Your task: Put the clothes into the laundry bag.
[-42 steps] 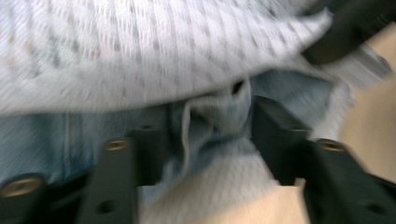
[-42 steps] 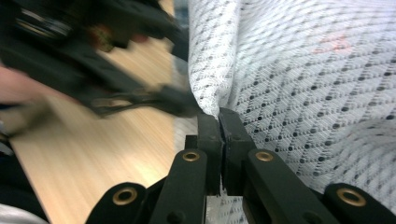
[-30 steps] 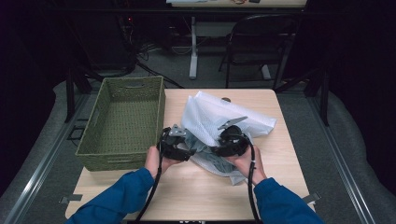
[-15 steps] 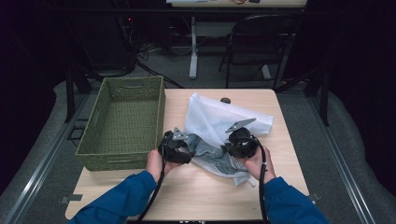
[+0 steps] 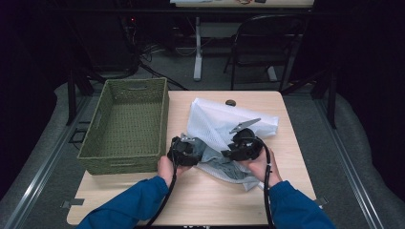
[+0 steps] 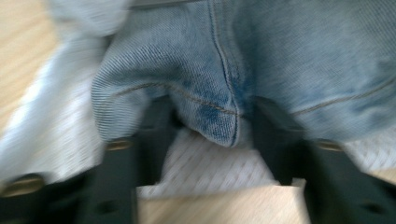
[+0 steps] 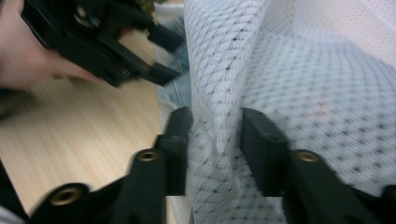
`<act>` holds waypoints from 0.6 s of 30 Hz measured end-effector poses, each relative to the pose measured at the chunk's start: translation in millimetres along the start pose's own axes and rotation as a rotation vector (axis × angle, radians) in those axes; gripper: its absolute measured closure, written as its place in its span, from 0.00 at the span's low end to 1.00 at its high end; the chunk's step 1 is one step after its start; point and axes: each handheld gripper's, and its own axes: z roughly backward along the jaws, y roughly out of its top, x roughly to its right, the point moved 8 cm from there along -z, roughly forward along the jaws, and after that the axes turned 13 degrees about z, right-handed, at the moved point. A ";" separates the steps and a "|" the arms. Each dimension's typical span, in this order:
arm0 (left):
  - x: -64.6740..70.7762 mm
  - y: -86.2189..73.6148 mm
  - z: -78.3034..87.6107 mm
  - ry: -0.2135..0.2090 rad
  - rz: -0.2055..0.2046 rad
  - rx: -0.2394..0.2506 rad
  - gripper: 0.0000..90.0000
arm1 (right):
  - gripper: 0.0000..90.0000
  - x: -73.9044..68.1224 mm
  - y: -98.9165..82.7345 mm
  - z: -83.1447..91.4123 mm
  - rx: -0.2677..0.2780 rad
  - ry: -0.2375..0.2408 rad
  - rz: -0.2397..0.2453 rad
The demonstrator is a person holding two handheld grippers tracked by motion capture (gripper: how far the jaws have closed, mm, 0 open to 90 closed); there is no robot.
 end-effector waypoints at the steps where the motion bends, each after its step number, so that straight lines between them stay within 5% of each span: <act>1: 1.1 0.1 -1.9 0.007 -0.002 0.004 0.65 | 0.66 -0.4 4.0 -4.6 -0.003 -0.027 0.019; 3: 4.0 -0.6 -5.0 -0.007 -0.007 0.002 0.78 | 0.69 -1.8 9.0 -15.2 -0.025 -0.041 0.036; 6: 9.4 1.4 -8.6 -0.031 0.001 0.027 0.93 | 0.99 -0.6 13.8 -32.2 -0.031 -0.060 0.047; 12: 21.2 18.4 -6.3 -0.089 -0.007 0.103 0.94 | 1.00 -8.6 22.3 -19.6 0.040 -0.028 0.057; 16: 38.2 36.4 -2.5 -0.156 0.011 0.187 0.94 | 1.00 -15.7 31.9 1.4 0.142 0.030 0.041; 18: 41.4 42.4 -0.1 -0.152 0.017 0.230 0.94 | 1.00 -15.3 37.2 17.2 0.209 0.066 0.023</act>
